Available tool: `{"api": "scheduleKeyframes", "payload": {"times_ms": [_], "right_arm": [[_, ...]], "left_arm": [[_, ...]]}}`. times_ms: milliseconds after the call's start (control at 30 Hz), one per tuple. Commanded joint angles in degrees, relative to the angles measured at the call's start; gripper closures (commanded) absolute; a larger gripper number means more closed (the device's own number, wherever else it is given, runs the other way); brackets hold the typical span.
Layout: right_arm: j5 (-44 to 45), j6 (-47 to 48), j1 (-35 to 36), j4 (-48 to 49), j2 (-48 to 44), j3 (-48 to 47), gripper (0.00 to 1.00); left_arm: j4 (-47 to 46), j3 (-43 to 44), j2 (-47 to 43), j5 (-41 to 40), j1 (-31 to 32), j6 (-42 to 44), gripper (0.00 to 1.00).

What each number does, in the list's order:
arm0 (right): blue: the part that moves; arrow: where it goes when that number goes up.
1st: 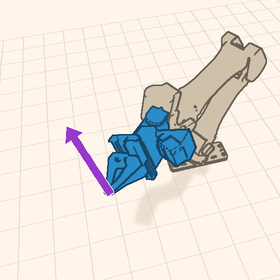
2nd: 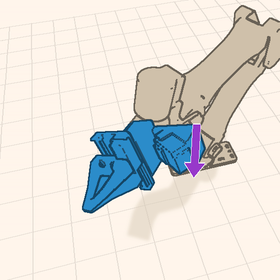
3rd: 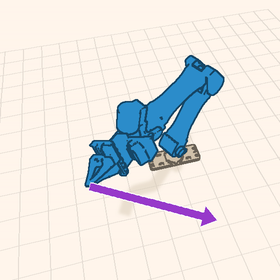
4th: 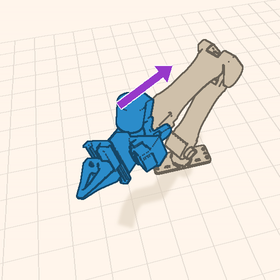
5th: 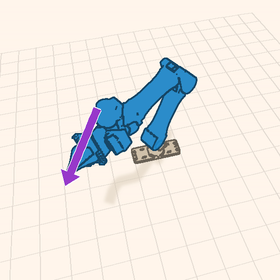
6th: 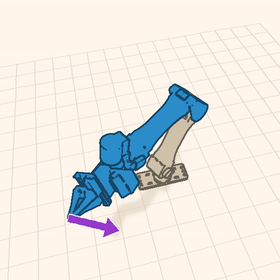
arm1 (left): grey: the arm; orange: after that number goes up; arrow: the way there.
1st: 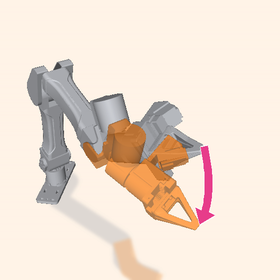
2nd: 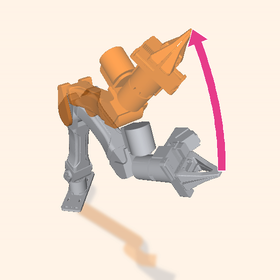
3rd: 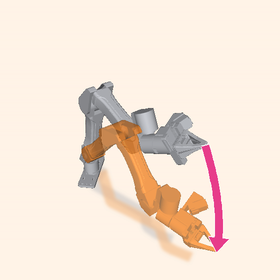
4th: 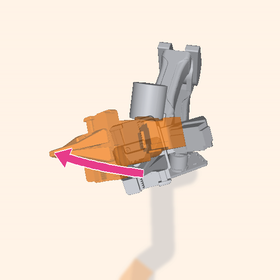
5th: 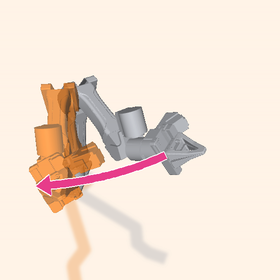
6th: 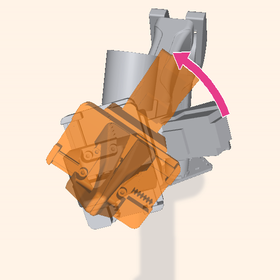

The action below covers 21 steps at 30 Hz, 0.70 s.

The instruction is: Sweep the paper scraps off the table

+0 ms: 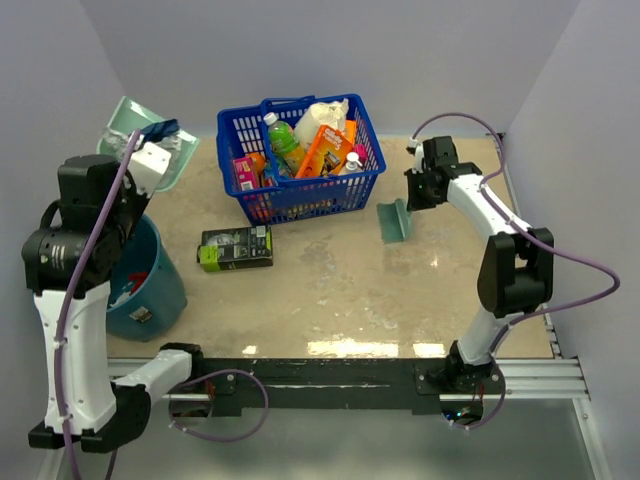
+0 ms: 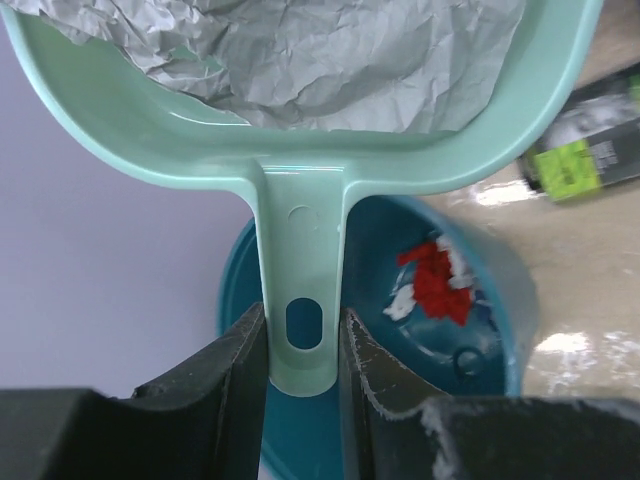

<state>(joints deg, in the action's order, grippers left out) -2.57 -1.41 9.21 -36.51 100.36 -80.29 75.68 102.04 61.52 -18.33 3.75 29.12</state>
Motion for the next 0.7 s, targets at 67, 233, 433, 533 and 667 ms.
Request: {"api": "scheduleKeyframes", "payload": {"times_ms": [67,233,433,533,667], "right_arm": [[2.5,5.6,0.3,-3.1,7.0,-1.8,1.0],[4.3,7.8,1.6,-3.0,9.6,-3.5,1.0],[4.9,8.9,5.4,-3.9,13.2,-7.2,1.0],[4.3,9.0,7.8,-4.4,15.5,-9.7,1.0],[2.8,8.1,9.9,-5.0,17.2,-12.5,1.0]], "left_arm": [[-0.3,-2.5,-6.8,-18.9,-0.9,1.4,1.0],[-0.2,-6.4,-12.8,-28.5,-1.8,6.6,1.0],[-0.2,-9.2,-19.8,-37.7,-2.1,13.1,1.0],[-0.2,-11.9,-23.3,-41.7,-2.1,17.2,1.0],[-0.2,-19.8,-28.8,-46.9,-2.1,27.1,1.0]]}}
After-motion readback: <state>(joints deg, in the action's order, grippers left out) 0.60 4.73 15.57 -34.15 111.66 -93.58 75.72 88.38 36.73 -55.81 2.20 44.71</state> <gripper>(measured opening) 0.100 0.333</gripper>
